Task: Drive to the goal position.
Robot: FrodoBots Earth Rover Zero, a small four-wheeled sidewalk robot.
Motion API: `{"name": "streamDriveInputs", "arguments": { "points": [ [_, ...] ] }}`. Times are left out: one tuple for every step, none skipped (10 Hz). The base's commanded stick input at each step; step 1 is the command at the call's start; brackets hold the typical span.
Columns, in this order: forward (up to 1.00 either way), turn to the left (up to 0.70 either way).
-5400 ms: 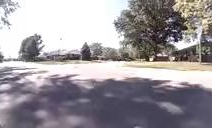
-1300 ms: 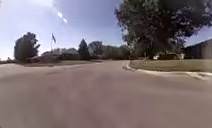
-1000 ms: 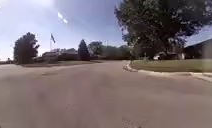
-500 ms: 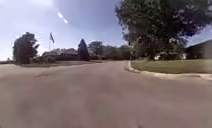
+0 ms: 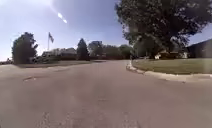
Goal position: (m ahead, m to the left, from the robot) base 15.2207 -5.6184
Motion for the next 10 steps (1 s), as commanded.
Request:
{"name": "streamDriveInputs", "arguments": {
  "points": [
    [1.00, 0.00],
    [1.00, 0.00],
    [1.00, 0.00],
    [1.00, 0.00],
    [1.00, 0.00],
    [1.00, 0.00],
    [1.00, 0.00],
    [1.00, 0.00],
    [1.00, 0.00],
    [1.00, 0.00]
  ]
}}
